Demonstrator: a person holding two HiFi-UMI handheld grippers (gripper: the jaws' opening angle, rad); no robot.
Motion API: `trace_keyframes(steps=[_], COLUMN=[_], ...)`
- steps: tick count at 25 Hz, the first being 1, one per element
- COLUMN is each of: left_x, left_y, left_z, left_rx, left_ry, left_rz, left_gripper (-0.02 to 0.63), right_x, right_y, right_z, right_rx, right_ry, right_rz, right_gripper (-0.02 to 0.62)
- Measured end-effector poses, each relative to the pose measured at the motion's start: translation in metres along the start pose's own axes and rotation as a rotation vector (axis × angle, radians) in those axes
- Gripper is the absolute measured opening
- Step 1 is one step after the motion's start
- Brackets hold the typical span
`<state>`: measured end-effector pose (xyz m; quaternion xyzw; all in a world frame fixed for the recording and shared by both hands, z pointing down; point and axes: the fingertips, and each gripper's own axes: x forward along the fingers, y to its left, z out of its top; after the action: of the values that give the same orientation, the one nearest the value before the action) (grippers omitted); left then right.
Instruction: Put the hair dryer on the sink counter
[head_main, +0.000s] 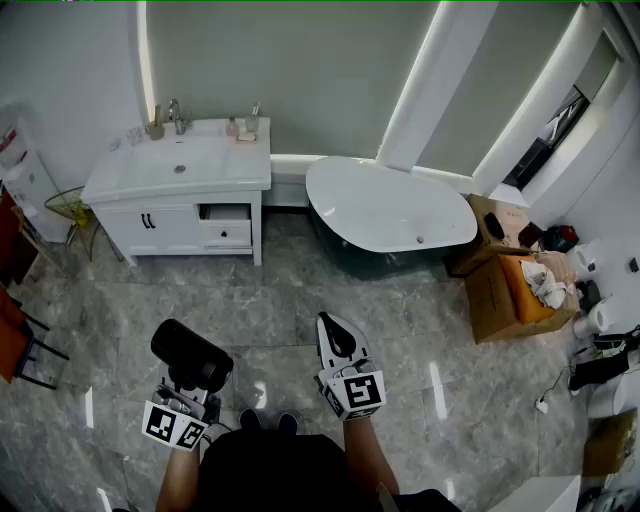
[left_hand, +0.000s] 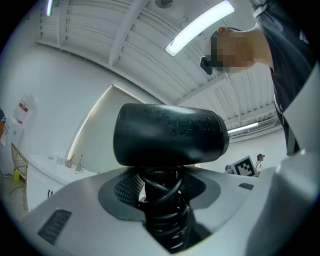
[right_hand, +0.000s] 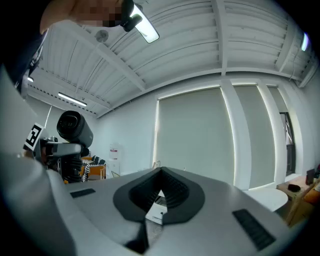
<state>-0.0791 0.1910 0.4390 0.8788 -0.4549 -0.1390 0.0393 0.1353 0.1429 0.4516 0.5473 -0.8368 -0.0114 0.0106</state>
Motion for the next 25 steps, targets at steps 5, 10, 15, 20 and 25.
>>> trace_keyframes(steps=[5, 10, 15, 20, 25], left_x=[-0.004, -0.002, -0.005, -0.007, -0.008], left_y=[0.015, 0.017, 0.018, 0.020, 0.021], left_z=[-0.004, -0.006, -0.008, -0.002, 0.000], left_rx=[-0.014, -0.004, 0.000, 0.018, 0.039], left_ry=[0.030, 0.039, 0.045, 0.047, 0.046], left_rz=[0.000, 0.002, 0.018, 0.042, 0.045], left_gripper=[0.224, 0.224, 0.224, 0.224, 0.224], right_x=[0.008, 0.014, 0.013, 0.014, 0.013], right_y=[0.011, 0.016, 0.015, 0.024, 0.032], right_z=[0.000, 0.001, -0.001, -0.004, -0.007], right_rx=[-0.013, -0.003, 0.051, 0.032, 0.037], right_ry=[0.005, -0.014, -0.029, 0.003, 0.003], right_rz=[-0.003, 0.017, 0.022, 0.051, 0.083], right_gripper=[0.028, 0.028, 0.028, 0.029, 0.029])
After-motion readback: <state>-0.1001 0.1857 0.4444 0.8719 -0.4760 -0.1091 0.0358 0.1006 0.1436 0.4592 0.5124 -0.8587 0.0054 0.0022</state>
